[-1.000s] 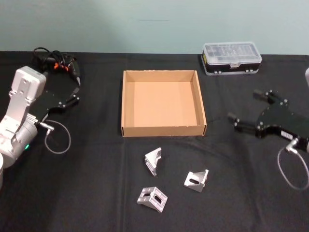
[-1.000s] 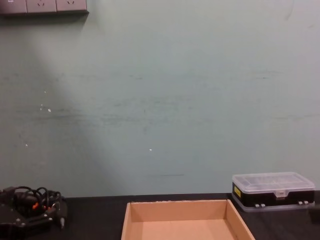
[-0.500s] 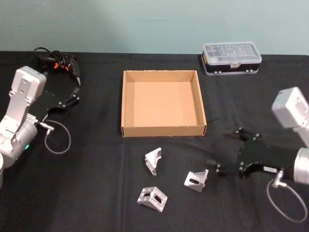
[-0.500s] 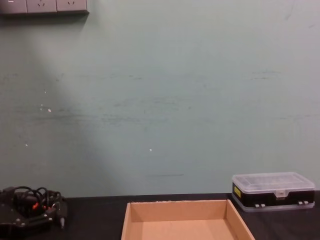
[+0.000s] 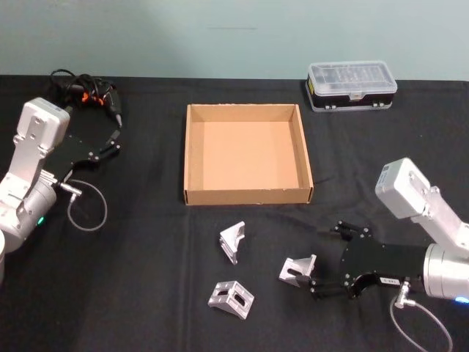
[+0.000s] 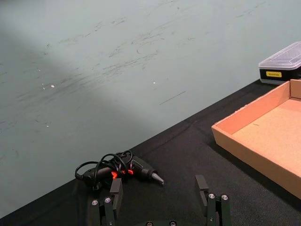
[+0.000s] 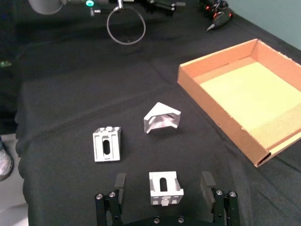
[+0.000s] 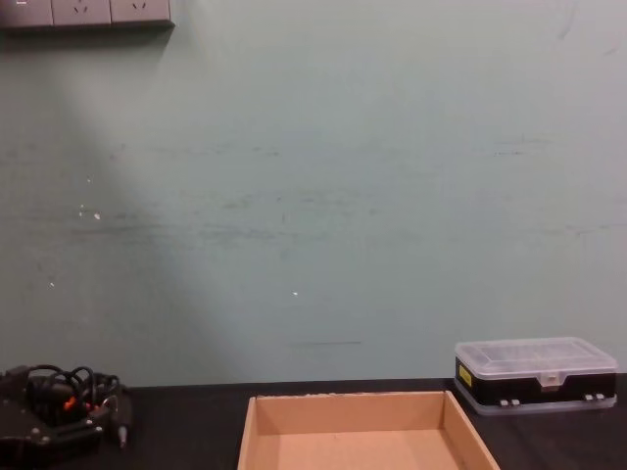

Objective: Use one hand to pick up the angle iron from the table and place it into the box.

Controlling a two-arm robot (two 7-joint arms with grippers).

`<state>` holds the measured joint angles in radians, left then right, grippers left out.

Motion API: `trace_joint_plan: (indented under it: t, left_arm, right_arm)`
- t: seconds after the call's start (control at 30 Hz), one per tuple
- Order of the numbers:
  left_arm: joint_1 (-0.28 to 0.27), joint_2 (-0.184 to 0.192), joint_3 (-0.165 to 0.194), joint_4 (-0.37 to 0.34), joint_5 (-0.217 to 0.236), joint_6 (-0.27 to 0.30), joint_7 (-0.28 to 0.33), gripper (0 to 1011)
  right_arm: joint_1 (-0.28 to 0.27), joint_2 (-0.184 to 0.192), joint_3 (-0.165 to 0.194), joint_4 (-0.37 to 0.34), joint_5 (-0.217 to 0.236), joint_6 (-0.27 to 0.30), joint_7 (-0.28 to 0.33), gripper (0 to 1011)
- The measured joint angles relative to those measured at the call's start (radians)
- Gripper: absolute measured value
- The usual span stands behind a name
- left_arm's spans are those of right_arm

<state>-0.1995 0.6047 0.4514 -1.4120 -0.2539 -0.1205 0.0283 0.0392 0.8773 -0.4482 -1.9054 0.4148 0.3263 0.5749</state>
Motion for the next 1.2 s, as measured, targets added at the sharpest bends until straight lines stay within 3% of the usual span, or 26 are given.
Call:
trace_joint_plan:
  t: [0.43, 1.0, 1.2]
  left_arm:
    - [0.000, 0.000, 0.000, 0.000, 0.000, 0.000, 0.000, 1000]
    - [0.000, 0.000, 0.000, 0.000, 0.000, 0.000, 0.000, 1000]
    - [0.000, 0.000, 0.000, 0.000, 0.000, 0.000, 0.000, 1000]
  right_arm:
    - [0.023, -0.015, -0.041, 0.035, -0.048, 0.015, 0.009, 1004]
    - [0.041, -0.056, -0.071, 0.089, -0.074, 0.013, 0.023, 1004]
    - [0.041, -0.065, -0.071, 0.097, -0.075, 0.012, 0.022, 888]
